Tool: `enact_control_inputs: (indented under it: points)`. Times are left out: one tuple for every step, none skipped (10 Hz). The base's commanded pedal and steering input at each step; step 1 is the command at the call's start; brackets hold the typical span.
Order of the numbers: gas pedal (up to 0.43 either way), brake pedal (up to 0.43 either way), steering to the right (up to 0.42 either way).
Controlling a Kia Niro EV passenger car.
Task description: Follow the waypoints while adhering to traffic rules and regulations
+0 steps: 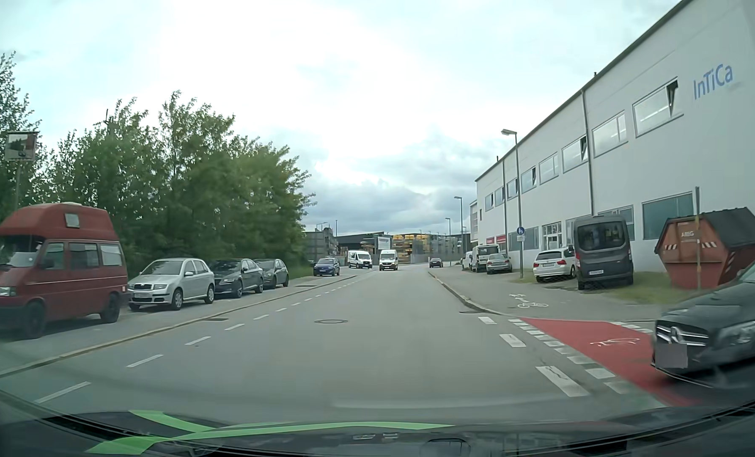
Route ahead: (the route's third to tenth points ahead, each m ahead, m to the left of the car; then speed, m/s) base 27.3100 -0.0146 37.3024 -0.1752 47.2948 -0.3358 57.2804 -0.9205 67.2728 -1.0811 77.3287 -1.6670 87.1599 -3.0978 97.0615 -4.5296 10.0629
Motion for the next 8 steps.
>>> enact_control_inputs:
  points:
    - [0.15, 0.0, -0.009]
    - [0.15, 0.0, -0.008]
    - [0.15, 0.0, -0.007]
    - [0.15, 0.0, -0.007]
    - [0.15, 0.0, -0.005]
    - [0.15, 0.0, -0.004]
    - [0.15, 0.0, -0.004]
    - [0.15, 0.0, -0.004]
